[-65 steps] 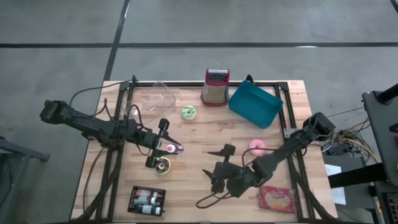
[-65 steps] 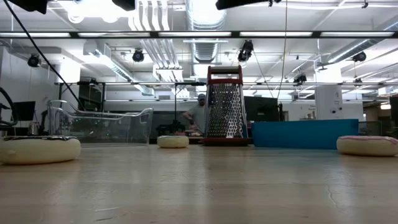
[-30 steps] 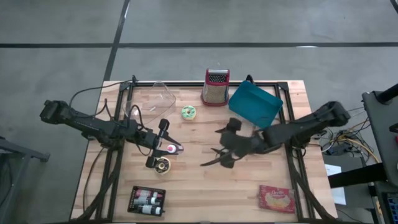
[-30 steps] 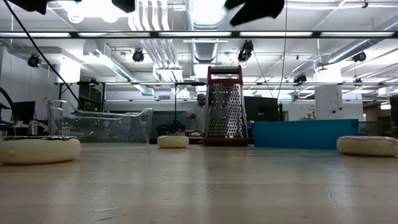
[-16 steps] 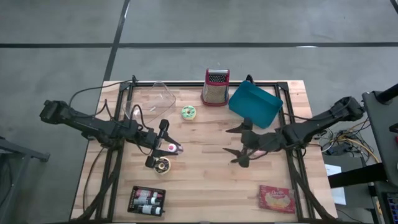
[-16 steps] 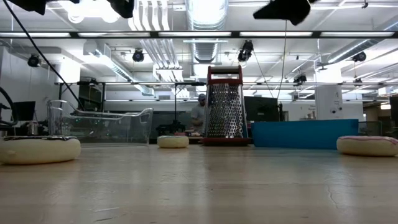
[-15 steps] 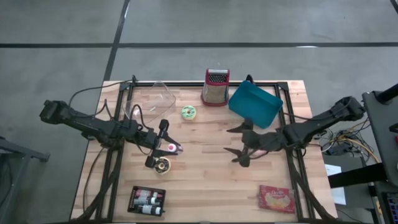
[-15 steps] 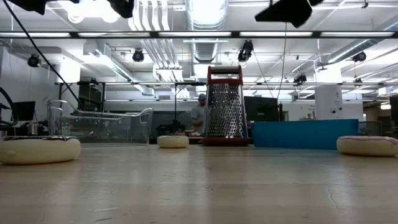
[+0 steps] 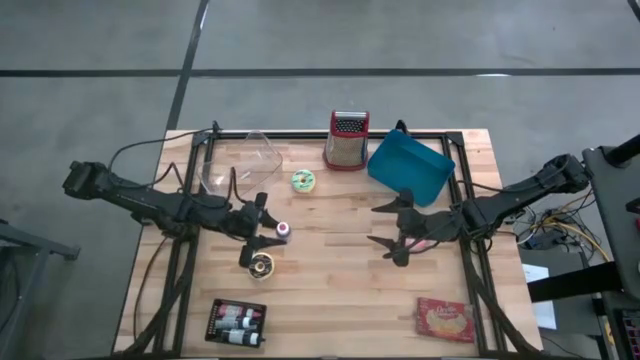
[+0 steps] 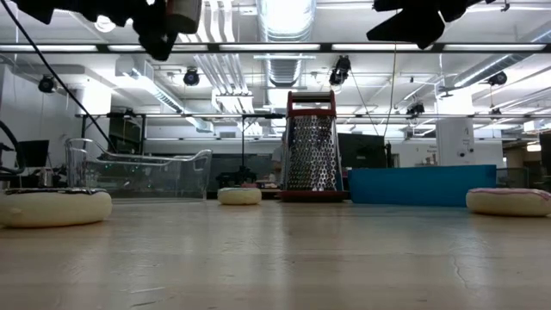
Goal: Pick & Place Food Item
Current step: Put the pink food coloring bottle into the black bin
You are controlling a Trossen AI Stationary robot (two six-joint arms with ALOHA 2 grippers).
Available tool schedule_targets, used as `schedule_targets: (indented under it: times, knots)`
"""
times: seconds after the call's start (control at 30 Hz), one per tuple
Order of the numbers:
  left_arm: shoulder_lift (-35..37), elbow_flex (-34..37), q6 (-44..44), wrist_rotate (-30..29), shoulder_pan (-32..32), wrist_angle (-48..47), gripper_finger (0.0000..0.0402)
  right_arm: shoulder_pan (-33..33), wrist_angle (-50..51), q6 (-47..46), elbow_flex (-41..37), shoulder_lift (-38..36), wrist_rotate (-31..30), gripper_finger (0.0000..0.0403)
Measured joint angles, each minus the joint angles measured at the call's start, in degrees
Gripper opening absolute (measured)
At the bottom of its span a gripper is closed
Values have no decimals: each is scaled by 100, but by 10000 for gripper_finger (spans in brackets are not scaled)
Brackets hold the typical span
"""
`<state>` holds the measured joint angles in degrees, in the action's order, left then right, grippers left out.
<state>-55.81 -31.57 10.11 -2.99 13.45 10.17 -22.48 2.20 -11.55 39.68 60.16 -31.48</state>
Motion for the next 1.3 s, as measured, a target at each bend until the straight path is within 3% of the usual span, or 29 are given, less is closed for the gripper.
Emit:
schedule_targets:
  times: [0.17,0.4,1.3]
  knots:
    - [26,0,778,89,0,-605,163,0,17,23,0,-2,0,349]
    - [26,0,1453,752,0,-1308,163,0,54,163,0,-2,0,341]
    - [28,0,1441,792,2,-1370,163,-2,48,422,3,0,-4,338]
